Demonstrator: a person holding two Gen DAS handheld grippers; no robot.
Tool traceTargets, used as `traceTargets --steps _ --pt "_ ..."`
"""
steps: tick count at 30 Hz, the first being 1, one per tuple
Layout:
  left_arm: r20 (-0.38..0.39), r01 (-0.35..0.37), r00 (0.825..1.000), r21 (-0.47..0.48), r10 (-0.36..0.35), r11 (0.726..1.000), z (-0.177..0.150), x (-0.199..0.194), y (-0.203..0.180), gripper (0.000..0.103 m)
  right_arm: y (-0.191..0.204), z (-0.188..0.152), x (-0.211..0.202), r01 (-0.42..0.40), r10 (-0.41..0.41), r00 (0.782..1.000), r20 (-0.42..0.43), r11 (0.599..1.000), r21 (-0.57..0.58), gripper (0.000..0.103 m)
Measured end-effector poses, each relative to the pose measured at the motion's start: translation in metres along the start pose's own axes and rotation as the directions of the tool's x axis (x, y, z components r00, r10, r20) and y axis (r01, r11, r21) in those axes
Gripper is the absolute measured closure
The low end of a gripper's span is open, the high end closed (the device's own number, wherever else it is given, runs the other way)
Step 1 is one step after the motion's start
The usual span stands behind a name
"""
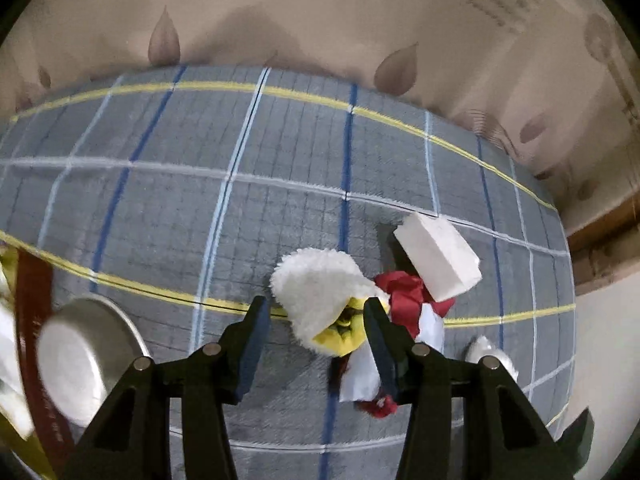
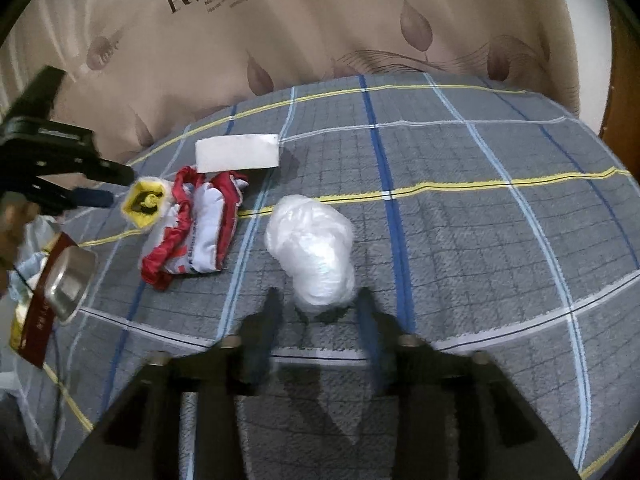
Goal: Organize soft objects
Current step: 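Lift the white plastic bag with the right tool while the left tool grasps the white slipper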
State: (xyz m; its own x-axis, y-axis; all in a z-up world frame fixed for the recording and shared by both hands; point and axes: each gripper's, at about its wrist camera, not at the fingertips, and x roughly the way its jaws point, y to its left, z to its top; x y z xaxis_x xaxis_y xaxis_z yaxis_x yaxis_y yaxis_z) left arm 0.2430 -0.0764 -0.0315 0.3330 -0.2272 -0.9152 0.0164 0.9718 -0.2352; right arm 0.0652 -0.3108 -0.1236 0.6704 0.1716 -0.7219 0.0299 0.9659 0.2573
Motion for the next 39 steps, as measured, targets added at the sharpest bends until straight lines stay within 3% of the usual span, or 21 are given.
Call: traceTargets --steps 1,3,9,16,19,21,30,33,39 --pt "-0.011 0.005 1.000 -0.019 -0.005 1.000 0.001 0.006 0.001 0.053 0.002 0.000 0.000 -0.009 0.009 1.000 -0.004 1.000 -0.012 0.044" --pt "-0.027 -0.006 1.000 -0.048 0.005 0.999 0.002 0.015 0.001 0.053 0.009 0.002 0.001 0.010 -0.011 1.000 -0.012 0.998 -0.059 0.038" --pt "-0.035 0.000 0.999 -0.062 -0.002 0.998 0.004 0.024 -0.001 0.053 0.008 0.027 0.011 0.043 -0.043 0.999 0.002 0.992 -0.122 0.037" --pt "-0.037 0.030 0.999 -0.115 -0.034 0.993 0.011 0.027 0.005 0.053 0.005 0.046 0.033 0.028 -0.035 0.999 -0.040 0.987 -0.158 0.039" --pt "-0.045 0.032 0.998 -0.110 -0.037 0.993 0.012 0.030 0.004 0.053 0.003 0.044 0.031 -0.053 0.048 0.997 -0.057 0.994 -0.100 0.049" --pt "-0.052 0.015 0.998 -0.112 -0.021 0.994 0.010 0.032 0.005 0.053 0.006 0.038 0.028 -0.074 0.067 0.995 -0.073 0.993 -0.097 0.049" --pt "-0.034 0.089 0.995 -0.142 -0.095 0.986 0.003 0.020 0.005 0.053 0.003 0.024 0.003 -0.088 0.084 0.995 -0.048 0.992 -0.089 0.040" --pt "-0.047 0.087 0.994 -0.182 -0.097 0.980 0.003 0.019 0.009 0.053 0.003 0.030 -0.005 -0.039 0.038 0.999 -0.016 0.991 -0.127 0.024" --pt "-0.060 0.052 0.996 -0.285 -0.072 0.957 0.000 0.025 0.017 0.046 0.009 0.050 0.003 -0.006 0.008 1.000 0.011 0.978 -0.207 0.023"
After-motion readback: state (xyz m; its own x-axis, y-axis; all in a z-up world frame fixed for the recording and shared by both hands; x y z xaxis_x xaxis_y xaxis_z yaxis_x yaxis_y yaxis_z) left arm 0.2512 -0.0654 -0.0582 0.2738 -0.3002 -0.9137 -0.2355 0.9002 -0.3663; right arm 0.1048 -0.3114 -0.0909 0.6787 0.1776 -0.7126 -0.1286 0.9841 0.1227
